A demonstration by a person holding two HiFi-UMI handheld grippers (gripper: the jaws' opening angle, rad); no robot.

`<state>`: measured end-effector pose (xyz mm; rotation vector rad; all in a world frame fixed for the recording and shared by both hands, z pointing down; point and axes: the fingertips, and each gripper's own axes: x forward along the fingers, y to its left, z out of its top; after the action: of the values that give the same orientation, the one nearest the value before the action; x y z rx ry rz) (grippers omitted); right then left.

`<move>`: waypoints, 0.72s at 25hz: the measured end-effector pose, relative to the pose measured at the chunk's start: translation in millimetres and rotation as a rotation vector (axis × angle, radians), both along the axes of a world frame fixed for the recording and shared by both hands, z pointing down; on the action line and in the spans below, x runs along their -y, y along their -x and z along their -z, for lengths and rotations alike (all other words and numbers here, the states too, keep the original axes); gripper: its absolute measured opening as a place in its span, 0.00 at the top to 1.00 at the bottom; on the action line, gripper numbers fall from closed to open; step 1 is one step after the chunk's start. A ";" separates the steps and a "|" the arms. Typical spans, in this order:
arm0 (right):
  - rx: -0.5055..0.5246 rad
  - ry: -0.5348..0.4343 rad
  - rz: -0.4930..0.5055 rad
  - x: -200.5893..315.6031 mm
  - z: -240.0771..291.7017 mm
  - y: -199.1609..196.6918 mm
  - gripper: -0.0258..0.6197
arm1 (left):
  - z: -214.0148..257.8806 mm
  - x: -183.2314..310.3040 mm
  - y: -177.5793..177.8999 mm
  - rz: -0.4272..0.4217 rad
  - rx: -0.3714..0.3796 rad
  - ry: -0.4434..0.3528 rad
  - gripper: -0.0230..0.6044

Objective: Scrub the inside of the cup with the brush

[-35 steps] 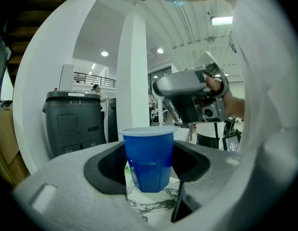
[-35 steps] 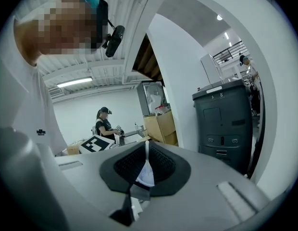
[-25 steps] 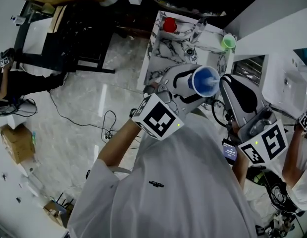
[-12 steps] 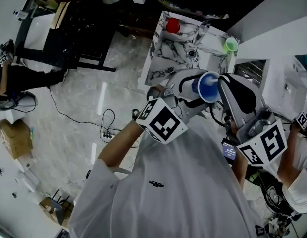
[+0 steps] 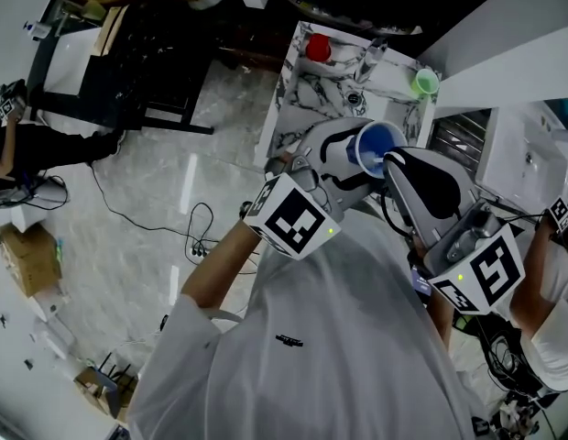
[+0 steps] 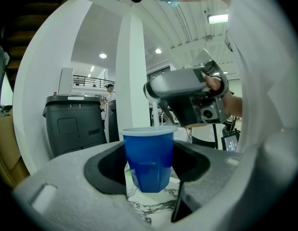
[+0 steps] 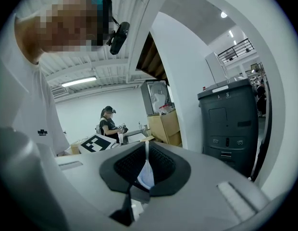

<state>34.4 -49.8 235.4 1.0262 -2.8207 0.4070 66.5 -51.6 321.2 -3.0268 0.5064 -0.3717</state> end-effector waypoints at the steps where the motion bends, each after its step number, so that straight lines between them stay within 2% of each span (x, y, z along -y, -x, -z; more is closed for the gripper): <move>1: -0.002 0.001 -0.004 -0.3 0.0 -1.6 0.92 | 0.2 1.6 1.2 0.003 0.000 -0.001 0.53; 12: -0.040 0.017 -0.098 -1.2 -9.9 -32.0 0.92 | -1.8 -11.5 -0.6 -0.025 0.010 -0.001 0.53; 18: -0.057 -0.001 -0.105 0.3 -11.1 -26.1 0.92 | -0.1 -22.9 -3.2 -0.048 0.008 0.001 0.53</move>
<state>60.5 -50.1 246.6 1.1706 -2.7250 0.3805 69.7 -28.6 321.3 -3.0311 0.4321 -0.3807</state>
